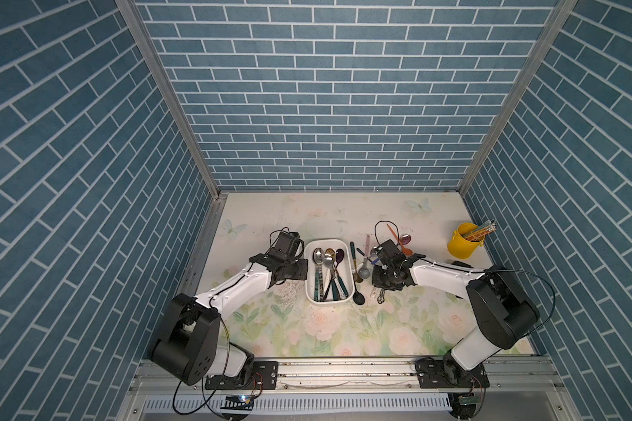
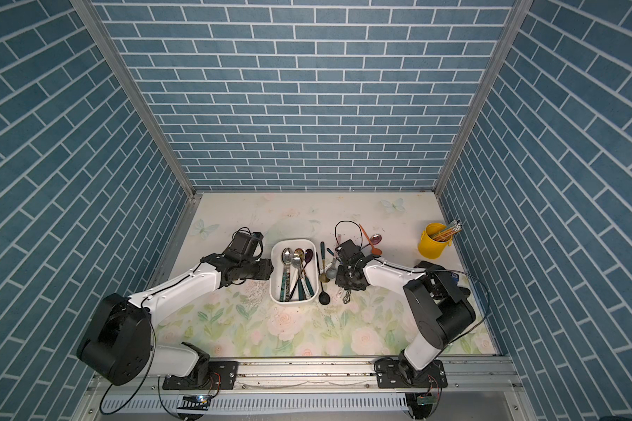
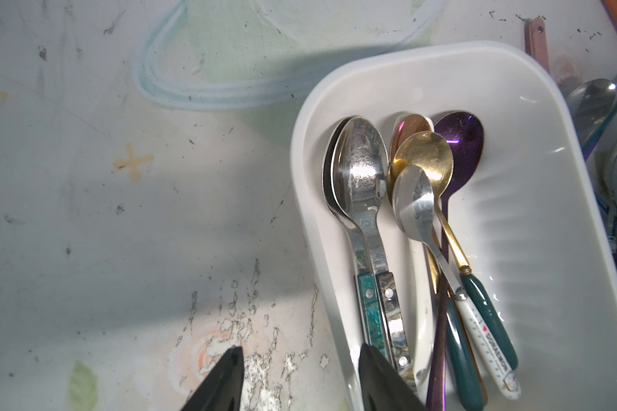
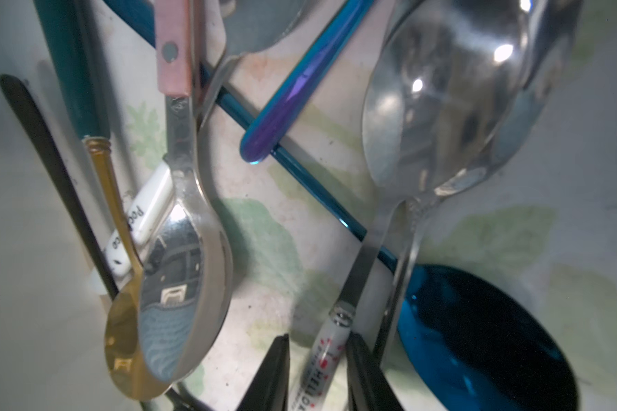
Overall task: Put the spoon into the storage box
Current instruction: Pick up the spoon from the center of the board.
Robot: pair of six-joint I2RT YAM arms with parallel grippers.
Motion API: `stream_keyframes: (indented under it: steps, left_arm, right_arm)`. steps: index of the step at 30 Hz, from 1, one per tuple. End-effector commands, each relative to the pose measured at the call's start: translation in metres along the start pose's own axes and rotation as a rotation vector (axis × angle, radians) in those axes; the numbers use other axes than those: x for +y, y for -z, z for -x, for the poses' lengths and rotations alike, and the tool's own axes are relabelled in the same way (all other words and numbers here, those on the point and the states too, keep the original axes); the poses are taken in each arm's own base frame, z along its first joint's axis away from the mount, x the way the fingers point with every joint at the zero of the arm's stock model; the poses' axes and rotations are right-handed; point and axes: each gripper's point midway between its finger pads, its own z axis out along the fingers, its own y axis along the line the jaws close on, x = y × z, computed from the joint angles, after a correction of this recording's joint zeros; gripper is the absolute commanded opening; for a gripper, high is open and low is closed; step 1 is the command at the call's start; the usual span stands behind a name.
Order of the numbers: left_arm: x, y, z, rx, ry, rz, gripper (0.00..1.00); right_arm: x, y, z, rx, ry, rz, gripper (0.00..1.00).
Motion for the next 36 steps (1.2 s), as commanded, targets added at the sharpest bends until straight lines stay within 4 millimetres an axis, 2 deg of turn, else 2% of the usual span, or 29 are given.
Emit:
stream_keyframes:
  steps: [1, 10, 17, 19, 24, 28, 30, 36]
  left_arm:
    - [0.001, 0.003, -0.001, 0.0, -0.008, 0.012, 0.57]
    - [0.001, 0.001, 0.0, 0.003, -0.013, 0.011, 0.57]
    - [0.001, -0.003, -0.003, 0.014, -0.014, 0.008, 0.58]
    - [0.0, -0.004, -0.004, 0.018, -0.017, 0.007, 0.57]
    - [0.001, -0.004, -0.003, 0.018, -0.019, 0.009, 0.58]
    - [0.001, -0.005, -0.005, 0.022, -0.019, 0.011, 0.58]
    - [0.001, -0.005, -0.004, 0.018, -0.019, 0.01, 0.57]
    - [0.001, -0.004, -0.003, 0.015, -0.017, 0.009, 0.57]
  right_arm:
    - [-0.014, -0.009, -0.013, 0.054, 0.029, -0.054, 0.26]
    - [-0.026, -0.012, -0.026, 0.1, 0.056, -0.092, 0.16]
    - [-0.027, -0.003, -0.021, 0.064, 0.074, -0.091, 0.12]
    - [-0.03, -0.002, -0.022, 0.068, 0.077, -0.108, 0.13]
    - [-0.038, -0.008, -0.029, 0.085, 0.079, -0.133, 0.24]
    - [-0.042, -0.01, -0.031, 0.092, 0.082, -0.151, 0.27]
    - [-0.042, -0.011, -0.031, 0.093, 0.087, -0.154, 0.25]
    - [-0.037, -0.012, -0.031, 0.098, 0.105, -0.135, 0.1]
